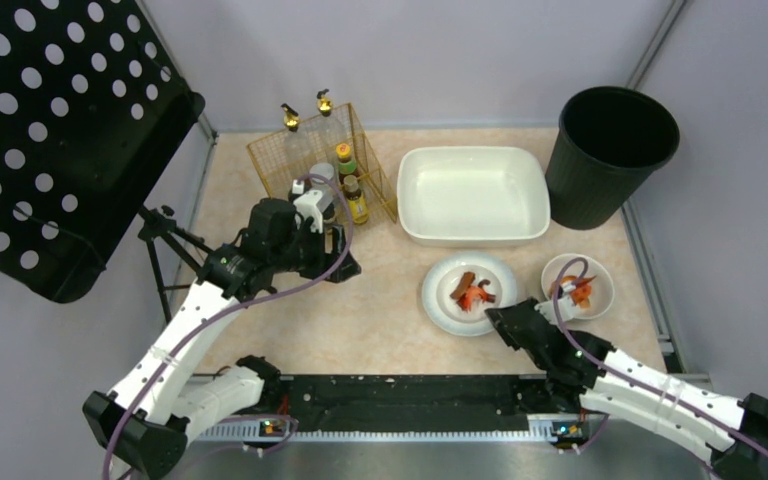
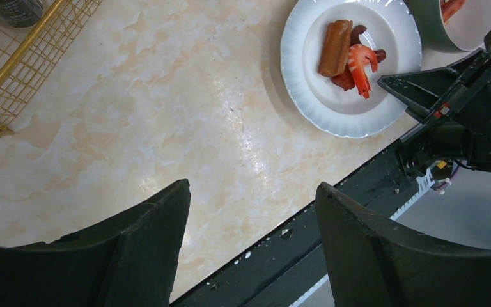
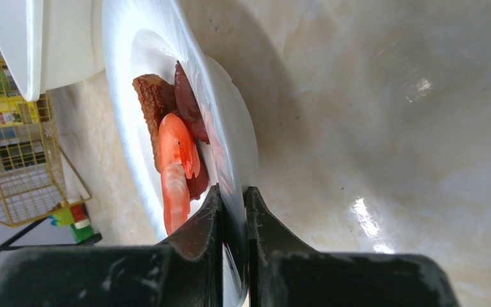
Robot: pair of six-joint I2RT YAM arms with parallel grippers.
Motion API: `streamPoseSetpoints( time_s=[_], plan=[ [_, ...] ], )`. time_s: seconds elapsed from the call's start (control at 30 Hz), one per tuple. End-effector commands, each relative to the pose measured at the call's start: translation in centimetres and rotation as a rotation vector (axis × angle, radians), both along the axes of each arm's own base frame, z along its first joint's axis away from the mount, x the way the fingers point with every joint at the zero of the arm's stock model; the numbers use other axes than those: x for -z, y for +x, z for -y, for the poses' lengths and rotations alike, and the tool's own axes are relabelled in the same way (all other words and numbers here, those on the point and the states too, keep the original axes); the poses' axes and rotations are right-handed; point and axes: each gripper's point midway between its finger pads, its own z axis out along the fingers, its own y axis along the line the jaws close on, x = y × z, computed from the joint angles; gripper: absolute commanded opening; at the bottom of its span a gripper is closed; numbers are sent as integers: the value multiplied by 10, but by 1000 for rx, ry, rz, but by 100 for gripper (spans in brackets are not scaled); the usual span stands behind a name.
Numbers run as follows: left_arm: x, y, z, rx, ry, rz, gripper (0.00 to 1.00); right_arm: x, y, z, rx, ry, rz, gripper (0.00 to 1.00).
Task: Clear the kitchen counter
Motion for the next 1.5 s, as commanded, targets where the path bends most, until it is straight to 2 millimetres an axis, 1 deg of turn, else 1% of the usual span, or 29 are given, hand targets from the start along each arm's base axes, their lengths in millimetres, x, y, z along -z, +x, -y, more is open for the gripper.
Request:
streamPoseSetpoints(
  time_s=[0.0,0.1,0.2,0.3,0.6,0.73,0.87,1.0,1.2,1.3,1.47],
  plan=[
    [-4,6,1,-2,9,29,77,-40,12,4,-11,-45,100,0],
    [-5,8,0,-8,16,30,77,-58,15,-3,-38,-30,141,0],
    [-4,8,-1,-12,22,31,77,-72,18,-10,-63,5,180,0],
    [-3,9,-2,-17,28,27,77,-80,18,-16,-83,41,205,0],
    [-1,11,-3,-22,38,18,77,-101,18,-23,-100,145,276,0],
    [-2,11,-4,-26,40,22,77,-117,18,-28,-119,174,306,0],
    [-5,11,-3,-27,35,24,77,-139,20,-35,-141,208,351,0],
    [-6,10,-3,-24,33,22,77,-168,23,-36,-145,215,400,0],
    [-8,8,-2,-17,21,25,77,-203,31,-42,-127,222,416,0],
    [-9,7,-2,-16,18,29,77,-221,36,-40,-91,235,435,0],
    [-6,5,2,0,7,14,77,-248,48,-29,-8,214,472,0]
  ],
)
